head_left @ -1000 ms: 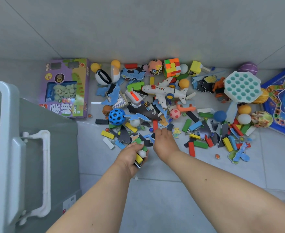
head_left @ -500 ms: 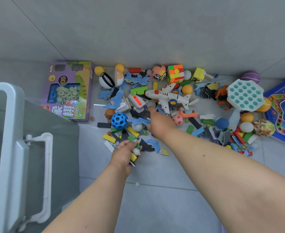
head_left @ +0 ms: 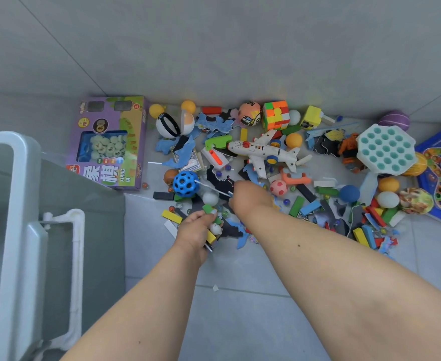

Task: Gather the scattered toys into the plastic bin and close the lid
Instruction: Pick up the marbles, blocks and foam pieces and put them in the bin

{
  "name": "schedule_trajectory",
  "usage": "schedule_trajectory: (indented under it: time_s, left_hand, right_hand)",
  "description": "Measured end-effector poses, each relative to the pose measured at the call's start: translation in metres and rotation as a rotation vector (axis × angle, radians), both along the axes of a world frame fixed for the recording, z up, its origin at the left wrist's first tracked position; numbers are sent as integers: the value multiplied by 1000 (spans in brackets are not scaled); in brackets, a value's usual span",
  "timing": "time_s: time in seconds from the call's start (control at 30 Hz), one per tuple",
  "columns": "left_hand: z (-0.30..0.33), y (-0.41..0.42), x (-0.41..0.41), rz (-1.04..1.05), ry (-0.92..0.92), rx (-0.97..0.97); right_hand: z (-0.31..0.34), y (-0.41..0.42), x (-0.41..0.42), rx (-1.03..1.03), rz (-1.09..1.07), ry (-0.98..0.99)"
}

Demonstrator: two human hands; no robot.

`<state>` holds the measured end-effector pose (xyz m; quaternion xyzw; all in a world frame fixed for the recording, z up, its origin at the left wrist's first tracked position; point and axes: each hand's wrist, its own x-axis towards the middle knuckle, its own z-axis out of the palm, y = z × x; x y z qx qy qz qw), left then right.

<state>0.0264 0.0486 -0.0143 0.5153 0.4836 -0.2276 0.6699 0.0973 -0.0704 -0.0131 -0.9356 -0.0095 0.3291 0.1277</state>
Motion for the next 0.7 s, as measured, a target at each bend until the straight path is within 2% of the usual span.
schedule_trajectory:
  time_s: [0.33,0.7]
  left_hand:
    - [23,6,7,29,-50,-53]
    - [112,34,22,18,-188,-63]
  right_hand:
    - [21,-20,-10,333,-370,13]
    - [109,13,-9,779,-578,47]
